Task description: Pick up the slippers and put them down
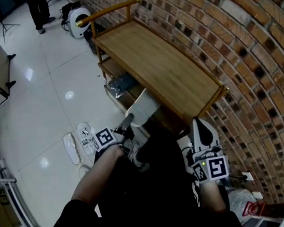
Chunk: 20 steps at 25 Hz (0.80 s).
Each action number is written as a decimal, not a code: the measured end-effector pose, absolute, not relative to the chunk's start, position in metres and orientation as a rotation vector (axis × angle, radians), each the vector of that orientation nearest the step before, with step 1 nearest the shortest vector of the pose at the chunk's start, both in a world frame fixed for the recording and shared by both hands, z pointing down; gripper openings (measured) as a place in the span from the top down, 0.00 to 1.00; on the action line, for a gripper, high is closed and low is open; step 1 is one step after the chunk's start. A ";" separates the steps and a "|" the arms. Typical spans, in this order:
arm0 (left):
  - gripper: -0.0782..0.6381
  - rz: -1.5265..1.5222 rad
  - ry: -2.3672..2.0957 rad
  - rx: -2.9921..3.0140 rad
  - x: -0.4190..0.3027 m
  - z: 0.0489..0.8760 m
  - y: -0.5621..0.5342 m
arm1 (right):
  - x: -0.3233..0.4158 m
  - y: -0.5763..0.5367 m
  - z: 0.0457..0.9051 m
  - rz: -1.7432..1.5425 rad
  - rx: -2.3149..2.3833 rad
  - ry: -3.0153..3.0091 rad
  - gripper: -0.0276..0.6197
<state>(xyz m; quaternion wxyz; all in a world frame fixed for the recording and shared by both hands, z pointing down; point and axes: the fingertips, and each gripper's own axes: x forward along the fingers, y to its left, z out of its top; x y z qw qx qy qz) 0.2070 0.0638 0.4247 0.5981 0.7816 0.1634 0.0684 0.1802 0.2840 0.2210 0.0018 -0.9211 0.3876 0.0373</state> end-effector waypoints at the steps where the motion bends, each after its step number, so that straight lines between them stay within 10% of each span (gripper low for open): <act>1: 0.80 0.151 0.368 1.828 0.203 0.423 0.059 | 0.178 0.282 0.219 0.125 -2.885 1.224 0.95; 20: 0.80 -0.156 0.015 1.897 0.061 0.399 -0.086 | 0.124 0.141 0.216 0.157 -2.581 1.681 0.95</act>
